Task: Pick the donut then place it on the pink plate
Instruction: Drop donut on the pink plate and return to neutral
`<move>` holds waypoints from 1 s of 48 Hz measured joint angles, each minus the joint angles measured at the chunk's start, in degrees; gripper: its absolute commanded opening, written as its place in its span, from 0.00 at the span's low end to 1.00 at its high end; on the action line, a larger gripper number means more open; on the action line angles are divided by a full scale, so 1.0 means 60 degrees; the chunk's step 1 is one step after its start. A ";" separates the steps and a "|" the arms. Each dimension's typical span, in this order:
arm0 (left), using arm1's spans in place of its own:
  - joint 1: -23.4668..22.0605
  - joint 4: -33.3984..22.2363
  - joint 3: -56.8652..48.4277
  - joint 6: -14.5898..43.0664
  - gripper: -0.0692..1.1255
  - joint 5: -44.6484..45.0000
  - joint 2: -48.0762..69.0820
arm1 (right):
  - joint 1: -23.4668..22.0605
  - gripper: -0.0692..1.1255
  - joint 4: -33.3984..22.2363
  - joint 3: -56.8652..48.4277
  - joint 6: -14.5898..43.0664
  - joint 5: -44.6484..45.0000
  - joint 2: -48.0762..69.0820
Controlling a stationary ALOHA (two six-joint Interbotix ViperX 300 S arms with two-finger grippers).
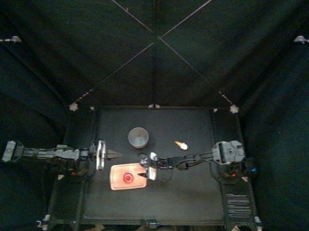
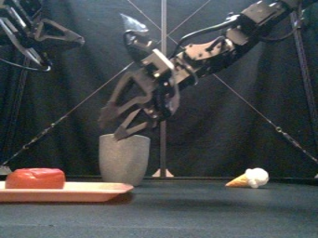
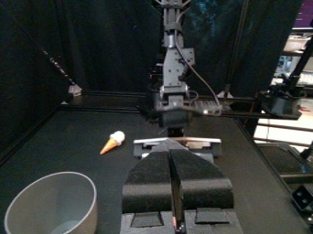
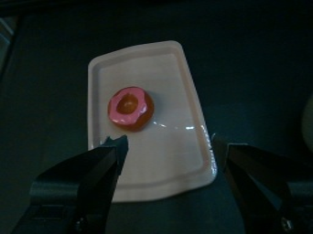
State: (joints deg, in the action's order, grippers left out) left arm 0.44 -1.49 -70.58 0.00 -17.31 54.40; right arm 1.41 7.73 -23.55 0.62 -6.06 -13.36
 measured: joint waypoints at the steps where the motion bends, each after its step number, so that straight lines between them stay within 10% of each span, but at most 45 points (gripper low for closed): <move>1: 0.0000 0.0029 0.0000 -0.0015 0.06 0.0000 0.0000 | -0.0015 0.92 0.0000 -0.0176 0.0000 -0.0059 0.0190; 48: 0.0000 -0.0044 -0.0249 -0.0029 0.06 0.0000 0.0000 | -0.0234 0.92 0.0146 -0.6226 -0.0059 -0.3955 0.6343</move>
State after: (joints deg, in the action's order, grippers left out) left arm 0.44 -1.76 -72.07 -0.18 -17.31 54.40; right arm 0.00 8.61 -60.91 0.26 -29.79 24.70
